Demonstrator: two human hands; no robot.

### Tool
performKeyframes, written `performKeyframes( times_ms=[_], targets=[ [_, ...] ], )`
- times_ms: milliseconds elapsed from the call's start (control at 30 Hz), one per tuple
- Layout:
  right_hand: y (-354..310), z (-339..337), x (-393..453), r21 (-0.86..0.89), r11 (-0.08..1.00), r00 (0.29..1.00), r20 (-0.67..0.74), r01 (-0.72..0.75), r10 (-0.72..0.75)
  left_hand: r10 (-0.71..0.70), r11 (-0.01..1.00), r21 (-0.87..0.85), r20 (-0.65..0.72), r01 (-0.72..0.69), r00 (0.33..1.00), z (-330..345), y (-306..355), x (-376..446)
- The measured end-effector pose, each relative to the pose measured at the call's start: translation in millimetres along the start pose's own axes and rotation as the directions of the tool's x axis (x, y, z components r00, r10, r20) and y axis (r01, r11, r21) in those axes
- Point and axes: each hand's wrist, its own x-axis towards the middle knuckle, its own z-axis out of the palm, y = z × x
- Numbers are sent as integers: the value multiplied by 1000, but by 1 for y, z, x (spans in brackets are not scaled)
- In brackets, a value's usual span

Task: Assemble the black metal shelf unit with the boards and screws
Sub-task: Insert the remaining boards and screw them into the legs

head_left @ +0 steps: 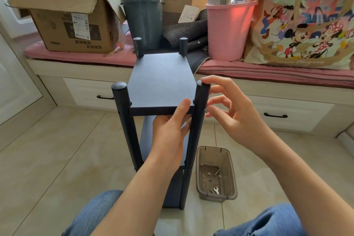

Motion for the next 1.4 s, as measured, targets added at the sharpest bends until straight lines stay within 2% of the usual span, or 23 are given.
performKeyframes(
  times_ms=[367, 767, 967, 1167, 1400],
  targets=[
    [2, -3, 0, 62, 998, 1000, 2, -8, 8, -32, 999, 28, -27, 33, 999, -2, 1, 0],
    [3, 5, 1, 16, 1000, 1000, 14, -17, 16, -39, 998, -47, 39, 41, 998, -8, 4, 2],
    [2, 8, 0, -3, 1000, 1000, -8, -2, 2, -43, 999, -24, 1, 43, 999, -8, 5, 1],
    [7, 9, -1, 51, 996, 996, -39, -78, 80, -43, 999, -3, 7, 43, 999, -8, 4, 1],
    [8, 11, 1, 114, 980, 986, 3, -164, 165, -88, 996, 23, 80, 87, 993, -12, 11, 4]
  ],
)
